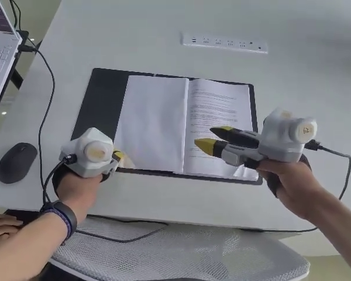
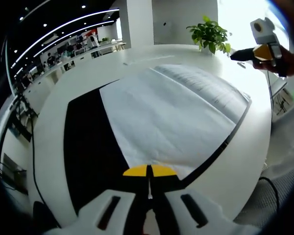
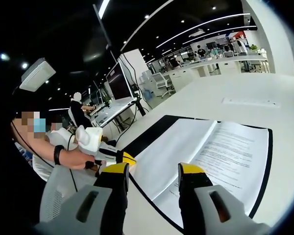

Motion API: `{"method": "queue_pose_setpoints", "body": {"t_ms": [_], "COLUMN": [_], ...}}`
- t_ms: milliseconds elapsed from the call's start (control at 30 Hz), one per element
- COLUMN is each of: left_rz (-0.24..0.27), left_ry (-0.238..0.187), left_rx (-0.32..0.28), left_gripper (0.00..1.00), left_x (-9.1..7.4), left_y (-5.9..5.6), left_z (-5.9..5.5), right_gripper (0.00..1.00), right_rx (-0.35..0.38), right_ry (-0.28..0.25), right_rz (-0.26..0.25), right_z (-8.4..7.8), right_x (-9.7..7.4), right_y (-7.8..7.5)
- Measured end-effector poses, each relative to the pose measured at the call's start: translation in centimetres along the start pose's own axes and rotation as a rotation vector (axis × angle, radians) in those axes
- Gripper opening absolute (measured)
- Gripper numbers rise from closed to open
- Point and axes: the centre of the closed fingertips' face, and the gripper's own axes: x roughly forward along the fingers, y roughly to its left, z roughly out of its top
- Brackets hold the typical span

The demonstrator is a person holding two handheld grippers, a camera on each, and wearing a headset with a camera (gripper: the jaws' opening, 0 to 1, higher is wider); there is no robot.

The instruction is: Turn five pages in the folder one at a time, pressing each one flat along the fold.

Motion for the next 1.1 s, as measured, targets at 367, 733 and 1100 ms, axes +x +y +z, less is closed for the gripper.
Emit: {"method": "queue_pose_setpoints", "body": {"t_ms": [367,733,1100], "left_rz": [-0.002,-0.003,0.001], "left_ry": [-0.008,-0.011,-0.004], "left_rx": [-0.001,-0.015,-0.029], "left_gripper": [0.0,0.0,0.0], "left_x": [0.2,0.7,1.1], "left_y": [0.2,0.6,0.8], "left_z": [0.0,-0.1,-0.4], "right_gripper": [0.38,0.37,0.32], "right_rx": [0.005,0.015,0.054], "right_ry": [0.013,0.023,0.033], "right_rz": [0.033,0.046,0.058], "right_z": [0.4,0.6,0.1], "right_x": [2.0,4.4,7.0], "right_y": [-0.5,-1.4,-3.2]}}
